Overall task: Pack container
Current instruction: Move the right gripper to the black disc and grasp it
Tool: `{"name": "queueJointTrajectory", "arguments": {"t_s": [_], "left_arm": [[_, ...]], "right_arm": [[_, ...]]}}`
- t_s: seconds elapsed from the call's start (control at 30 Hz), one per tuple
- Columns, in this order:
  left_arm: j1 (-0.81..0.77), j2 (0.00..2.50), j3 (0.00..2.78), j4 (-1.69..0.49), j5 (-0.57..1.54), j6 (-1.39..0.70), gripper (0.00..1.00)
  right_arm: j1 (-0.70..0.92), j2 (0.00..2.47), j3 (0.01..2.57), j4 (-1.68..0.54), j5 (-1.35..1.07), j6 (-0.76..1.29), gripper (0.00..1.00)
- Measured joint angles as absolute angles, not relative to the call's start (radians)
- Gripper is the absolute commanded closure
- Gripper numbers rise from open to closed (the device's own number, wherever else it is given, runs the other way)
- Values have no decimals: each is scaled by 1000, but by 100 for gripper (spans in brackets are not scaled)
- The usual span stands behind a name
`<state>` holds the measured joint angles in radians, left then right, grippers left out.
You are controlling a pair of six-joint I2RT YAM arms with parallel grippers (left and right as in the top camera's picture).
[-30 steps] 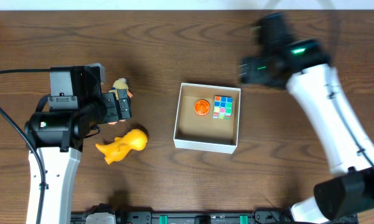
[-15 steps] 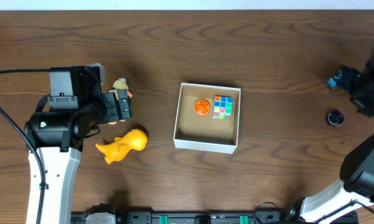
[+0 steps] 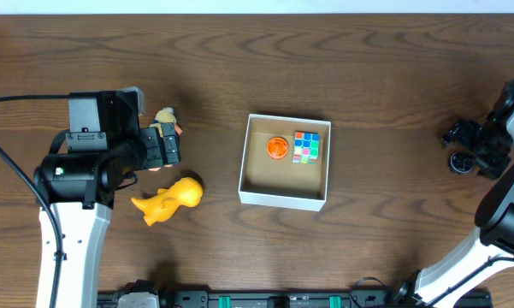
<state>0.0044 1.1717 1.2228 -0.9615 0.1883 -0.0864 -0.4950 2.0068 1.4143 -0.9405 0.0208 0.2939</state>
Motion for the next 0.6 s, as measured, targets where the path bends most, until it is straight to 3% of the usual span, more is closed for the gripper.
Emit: {"name": "queueJointTrajectory", "arguments": {"t_s": [0.2, 0.37, 0.6], "left_arm": [[4, 1172, 1223, -961, 188, -86, 2], [4, 1172, 1223, -962, 188, -86, 2], [4, 1172, 1223, -962, 188, -86, 2]], "right_arm": [[-495, 2008, 1329, -844, 14, 263, 4], [-495, 2008, 1314, -823, 11, 247, 21], [-495, 2008, 1314, -801, 7, 244, 23]]}}
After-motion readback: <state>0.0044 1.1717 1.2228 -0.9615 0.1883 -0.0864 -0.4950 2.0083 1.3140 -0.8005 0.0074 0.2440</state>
